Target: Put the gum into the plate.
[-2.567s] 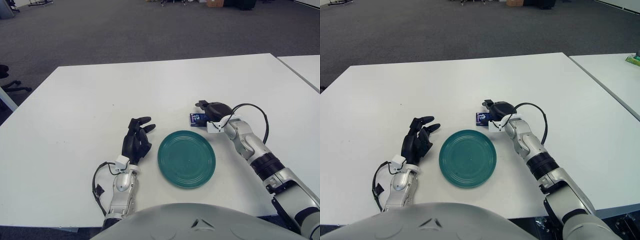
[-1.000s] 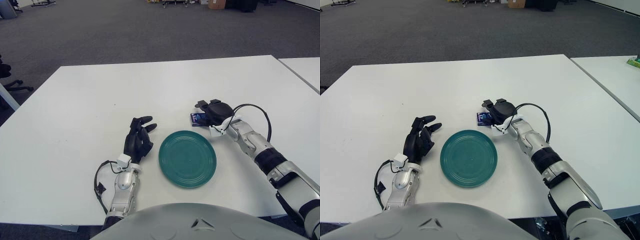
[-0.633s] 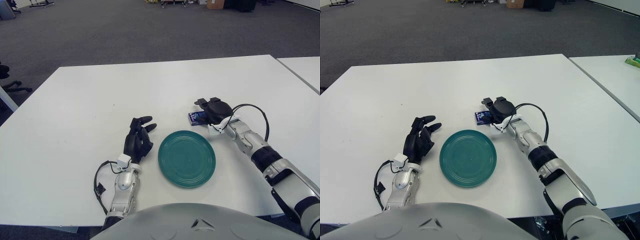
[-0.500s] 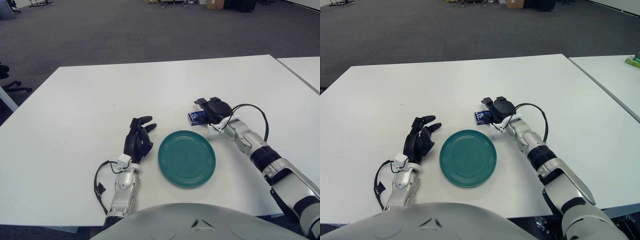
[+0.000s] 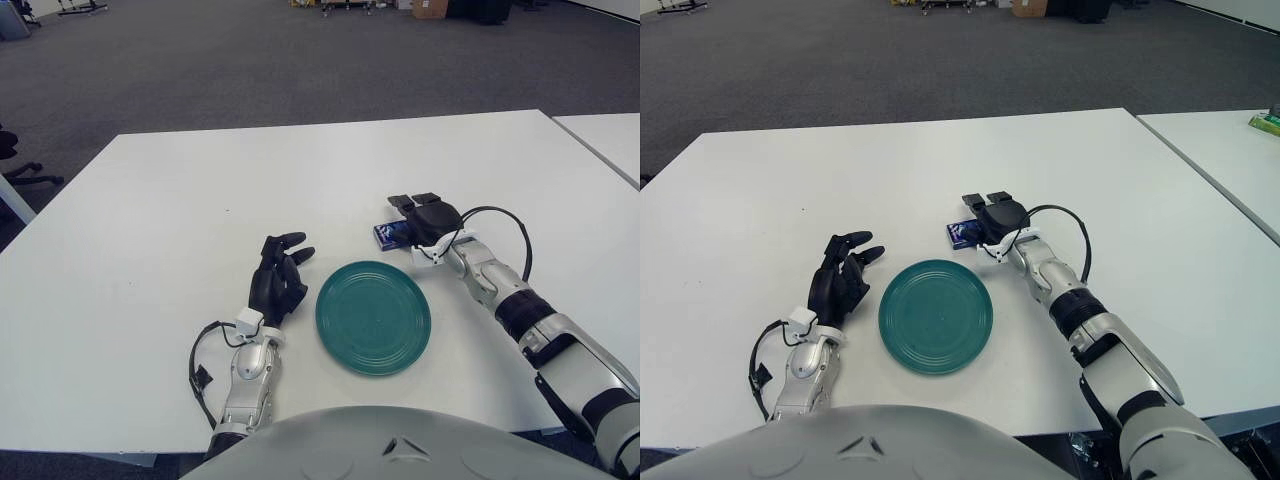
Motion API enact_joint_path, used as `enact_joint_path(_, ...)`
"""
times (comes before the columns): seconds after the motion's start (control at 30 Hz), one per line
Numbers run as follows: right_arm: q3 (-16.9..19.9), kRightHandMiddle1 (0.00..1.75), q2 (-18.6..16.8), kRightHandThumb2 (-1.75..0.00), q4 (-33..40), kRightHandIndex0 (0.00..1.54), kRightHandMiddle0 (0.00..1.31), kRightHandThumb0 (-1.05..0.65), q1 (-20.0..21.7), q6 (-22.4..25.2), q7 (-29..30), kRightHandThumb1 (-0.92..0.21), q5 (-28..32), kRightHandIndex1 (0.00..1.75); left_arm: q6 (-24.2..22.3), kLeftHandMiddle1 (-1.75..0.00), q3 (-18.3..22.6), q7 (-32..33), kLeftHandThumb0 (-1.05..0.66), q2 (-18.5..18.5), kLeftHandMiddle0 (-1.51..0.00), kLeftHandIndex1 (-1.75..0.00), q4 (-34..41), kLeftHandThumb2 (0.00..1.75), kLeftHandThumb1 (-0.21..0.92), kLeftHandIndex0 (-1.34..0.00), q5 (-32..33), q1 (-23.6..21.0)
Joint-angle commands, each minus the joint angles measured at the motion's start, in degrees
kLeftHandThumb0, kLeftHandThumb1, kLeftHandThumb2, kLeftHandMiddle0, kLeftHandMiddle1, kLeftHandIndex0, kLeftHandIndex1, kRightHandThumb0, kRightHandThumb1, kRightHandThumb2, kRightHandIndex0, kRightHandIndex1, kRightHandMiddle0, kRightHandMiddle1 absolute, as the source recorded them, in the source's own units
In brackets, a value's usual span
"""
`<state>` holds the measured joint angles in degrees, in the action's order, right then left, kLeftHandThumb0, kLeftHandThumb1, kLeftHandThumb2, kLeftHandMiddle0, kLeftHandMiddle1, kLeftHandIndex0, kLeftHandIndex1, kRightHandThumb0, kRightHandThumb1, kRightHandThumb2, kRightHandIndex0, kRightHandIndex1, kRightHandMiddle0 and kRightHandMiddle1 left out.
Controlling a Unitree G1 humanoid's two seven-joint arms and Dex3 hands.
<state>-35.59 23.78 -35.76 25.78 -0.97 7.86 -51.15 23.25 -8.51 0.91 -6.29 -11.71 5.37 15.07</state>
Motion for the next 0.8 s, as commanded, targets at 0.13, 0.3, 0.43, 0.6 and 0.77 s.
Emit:
enact_joint_path(0.13,-6.91,0.16,-2.4,-0.84,-7.22,0.1,0.0,-1.05,-10.37,2.37,-10.18,-0.92,-1.23,0.0,-0.55,-0.85,-1.18,0.59,-0.92,-4.36,-0.41,-1.17,-2.43,0.9,0.92,-0.21,0.9,1.68)
enact_joint_path(0.3,-7.39,0.12,-1.96,-0.86,-7.18,0.08,0.0,-1.05,-10.34,2.14,-10.73,-0.92,-1.17,0.0,-0.41,-0.86,-1.55,0.99,-0.92,-4.51,-0.42,-1.18,-2.26,0.89,0.92,-0.21,0.9,1.8)
enact_joint_path(0.43,-7.87,0.11,-1.53,-0.85,-7.19,0.08,0.0,-1.05,-10.42,1.63,-10.92,-0.92,-1.4,0.0,-0.19,-0.87,-1.73,1.17,-0.92,-4.66,-0.42,-1.18,-2.25,0.89,0.92,-0.22,0.92,1.83)
enact_joint_path(0.6,-8.77,0.13,0.4,-0.84,-4.41,0.1,0.0,-1.05,-11.63,0.96,-11.47,-0.92,-1.85,0.01,-0.02,-0.87,-1.88,1.16,-0.92,-4.8,-0.41,-1.18,-2.2,0.89,0.92,-0.23,1.12,1.82)
enact_joint_path(0.77,-9.23,0.14,4.35,-0.84,2.93,0.1,0.0,-1.05,-14.21,0.67,-13.62,-0.92,-1.87,0.01,0.0,-0.87,-2.02,1.13,-0.93,-4.96,-0.41,-1.19,-2.33,0.89,0.92,-0.23,1.4,1.75)
